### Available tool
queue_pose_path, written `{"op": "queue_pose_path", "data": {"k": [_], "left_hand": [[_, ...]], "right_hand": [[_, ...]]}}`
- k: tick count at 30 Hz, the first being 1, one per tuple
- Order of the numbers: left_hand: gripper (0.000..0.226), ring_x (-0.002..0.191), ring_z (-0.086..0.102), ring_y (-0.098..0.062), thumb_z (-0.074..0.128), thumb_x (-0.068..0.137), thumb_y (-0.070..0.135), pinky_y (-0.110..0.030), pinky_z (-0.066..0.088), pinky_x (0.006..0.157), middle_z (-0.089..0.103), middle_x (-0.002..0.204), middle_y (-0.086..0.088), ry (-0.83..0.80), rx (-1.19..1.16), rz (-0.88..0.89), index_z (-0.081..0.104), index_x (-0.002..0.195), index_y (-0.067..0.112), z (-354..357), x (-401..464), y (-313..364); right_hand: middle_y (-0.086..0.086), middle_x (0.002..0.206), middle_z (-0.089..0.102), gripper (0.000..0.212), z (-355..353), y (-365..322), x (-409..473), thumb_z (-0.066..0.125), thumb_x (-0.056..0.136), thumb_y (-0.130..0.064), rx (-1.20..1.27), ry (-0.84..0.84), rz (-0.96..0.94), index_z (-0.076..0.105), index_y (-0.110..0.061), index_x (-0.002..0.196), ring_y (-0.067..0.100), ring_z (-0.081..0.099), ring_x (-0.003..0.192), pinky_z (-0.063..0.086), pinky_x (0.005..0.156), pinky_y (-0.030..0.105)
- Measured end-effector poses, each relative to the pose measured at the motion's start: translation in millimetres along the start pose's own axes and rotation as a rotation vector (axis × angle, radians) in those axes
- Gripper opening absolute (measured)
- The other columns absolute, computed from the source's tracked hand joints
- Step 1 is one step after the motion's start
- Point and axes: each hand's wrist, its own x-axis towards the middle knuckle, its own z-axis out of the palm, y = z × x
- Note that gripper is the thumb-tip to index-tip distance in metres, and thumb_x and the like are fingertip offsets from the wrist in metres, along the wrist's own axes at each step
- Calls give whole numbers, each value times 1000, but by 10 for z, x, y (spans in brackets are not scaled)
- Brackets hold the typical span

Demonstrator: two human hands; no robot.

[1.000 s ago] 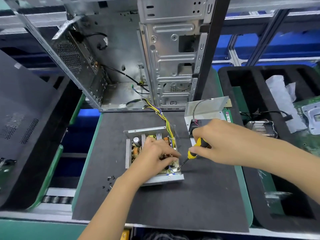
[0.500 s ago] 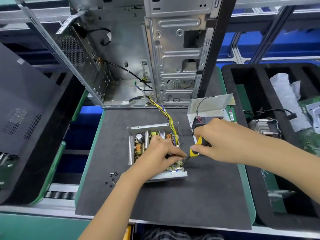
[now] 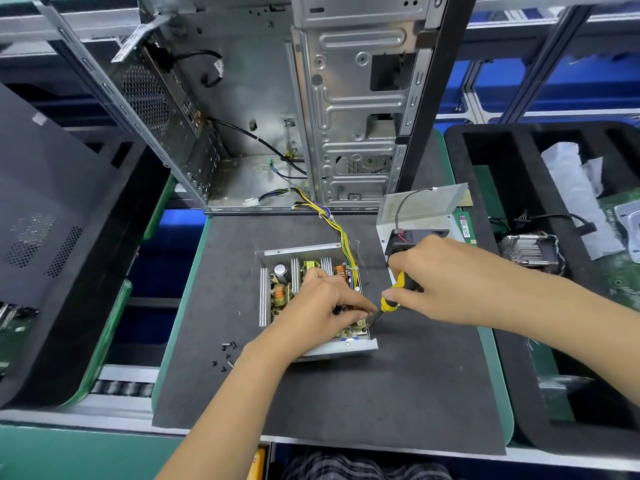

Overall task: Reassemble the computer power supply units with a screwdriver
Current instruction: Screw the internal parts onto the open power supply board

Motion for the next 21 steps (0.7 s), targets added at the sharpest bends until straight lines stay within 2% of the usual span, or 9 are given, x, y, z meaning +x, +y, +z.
{"op": "queue_pose_path", "data": {"k": [4, 8, 12, 14, 17, 19, 21], "left_hand": [[15, 97, 52, -24, 69, 90, 29, -15, 20, 91, 68, 88, 9, 2, 13, 13, 75, 103, 34, -8, -1, 8], [14, 91, 52, -15, 77, 82, 30, -16, 20, 93, 59, 78, 30, -5, -23, 53, 74, 95, 29, -18, -5, 55], [17, 94, 49, -22, 80, 76, 39, -19, 25, 94, 63, 82, 16, 13, -43, 2, 72, 86, 29, -15, 50, 93], [11, 87, 48, -13, 81, 77, 32, -20, 25, 91, 57, 72, 25, 43, -56, 37, 71, 82, 29, -24, 61, 121], [22, 75, 44, 3, 79, 80, 22, -26, 26, 87, 48, 62, 30, 66, -46, 97, 63, 72, 33, -43, 62, 135], [14, 77, 44, 11, 78, 81, 20, -28, 26, 90, 51, 67, 27, 65, -25, 114, 68, 75, 26, -55, 68, 137], [7, 79, 42, 16, 78, 81, 17, -27, 25, 91, 50, 67, 26, 67, -12, 129, 71, 78, 18, -60, 67, 145]], "right_hand": [[-3, 65, 42, 42, -16, -26, -5, 48, 92, -49, 13, -3, -9, 33, -22, 64, 9, 34, 53, 23, 44, 25], [-5, 64, 35, 42, -34, -87, 9, 47, 93, -48, -34, 2, -23, 30, -23, 63, 23, 43, 62, 26, 48, 30], [-6, 62, 32, 46, -64, -159, 47, 46, 93, -48, -112, 2, -57, 26, -23, 60, 25, 41, 68, 21, 47, 29], [-5, 62, 30, 45, -74, -192, 57, 45, 93, -47, -170, 14, -81, 29, -20, 62, 25, 41, 66, 17, 45, 27], [-3, 75, 33, 30, -115, -215, 32, 48, 93, -47, -194, 7, -143, 36, -21, 89, 23, 39, 65, 21, 47, 30], [-4, 87, 31, 25, -148, -208, 19, 53, 93, -36, -197, -37, -188, 34, -26, 107, 20, 36, 63, 24, 49, 30], [-4, 88, 30, 25, -154, -201, 21, 54, 93, -23, -245, -60, -202, 37, -26, 112, 18, 35, 59, 24, 47, 30]]}}
